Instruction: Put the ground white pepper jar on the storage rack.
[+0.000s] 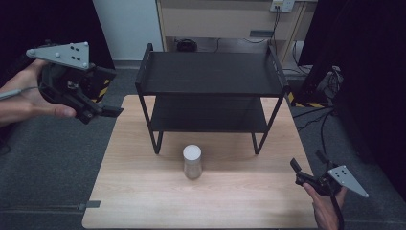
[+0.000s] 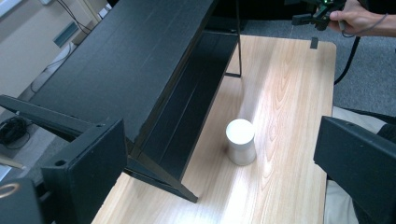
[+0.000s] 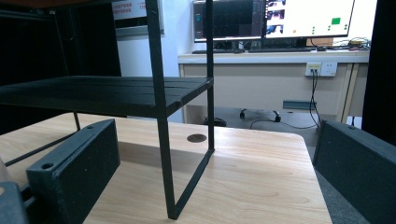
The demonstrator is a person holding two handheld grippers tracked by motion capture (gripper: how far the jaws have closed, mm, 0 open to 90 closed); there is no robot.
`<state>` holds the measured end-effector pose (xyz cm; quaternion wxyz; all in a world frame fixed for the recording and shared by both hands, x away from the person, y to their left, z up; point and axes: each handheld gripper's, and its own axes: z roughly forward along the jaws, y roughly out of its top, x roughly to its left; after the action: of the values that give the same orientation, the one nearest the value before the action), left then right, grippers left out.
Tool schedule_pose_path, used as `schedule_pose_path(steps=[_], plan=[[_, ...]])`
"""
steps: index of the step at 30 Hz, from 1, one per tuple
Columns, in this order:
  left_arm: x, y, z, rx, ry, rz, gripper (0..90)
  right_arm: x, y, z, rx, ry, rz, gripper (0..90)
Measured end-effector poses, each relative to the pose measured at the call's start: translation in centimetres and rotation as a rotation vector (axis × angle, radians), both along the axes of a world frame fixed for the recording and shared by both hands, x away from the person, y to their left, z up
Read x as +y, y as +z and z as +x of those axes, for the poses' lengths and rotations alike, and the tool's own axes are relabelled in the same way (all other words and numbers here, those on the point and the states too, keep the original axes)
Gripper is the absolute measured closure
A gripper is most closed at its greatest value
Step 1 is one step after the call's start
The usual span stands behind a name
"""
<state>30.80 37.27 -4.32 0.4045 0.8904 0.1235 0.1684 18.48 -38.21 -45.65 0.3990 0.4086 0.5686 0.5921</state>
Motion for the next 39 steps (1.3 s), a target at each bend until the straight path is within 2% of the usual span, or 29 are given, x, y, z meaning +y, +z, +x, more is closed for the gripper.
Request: schedule_pose_path(steps=[5,8,11,23,31,34,38,39], plan=[[-0.5,-0.4,0.2,-0.007,-0.003,0.012,2.3,-0.1,0.0,-0.1,-0.002,-0.002,0.003,0.6],[-0.6,-0.8,0.6,-0.003,-0.006,0.005,2.3,-0.1,0.0,0.0,0.000,-0.002,0.004,0.6],[-0.8,-1.4,1.0,0.006,-0.018,-0.005,2.4,0.0,0.1,0.0,-0.002,0.000,0.001,0.7],[-2.9,-3.7,2.8,0.047,-0.057,0.030,2.5,-0.1,0.0,0.0,0.000,0.001,0.002,0.8],[-4.0,-5.9,4.2,0.070,-0.080,0.015,2.8,-0.1,0.1,0.0,0.001,0.000,0.004,1.2],[-4.8,-7.0,4.8,0.087,-0.092,0.020,2.8,-0.1,0.1,-0.1,0.002,-0.002,0.005,1.2],[-5.4,-7.8,5.1,0.091,-0.094,0.030,2.8,-0.1,0.1,-0.1,0.002,-0.002,0.004,1.2],[-5.8,-8.5,5.4,0.096,-0.095,0.028,2.9,-0.1,0.1,-0.1,0.001,-0.004,0.004,1.3]])
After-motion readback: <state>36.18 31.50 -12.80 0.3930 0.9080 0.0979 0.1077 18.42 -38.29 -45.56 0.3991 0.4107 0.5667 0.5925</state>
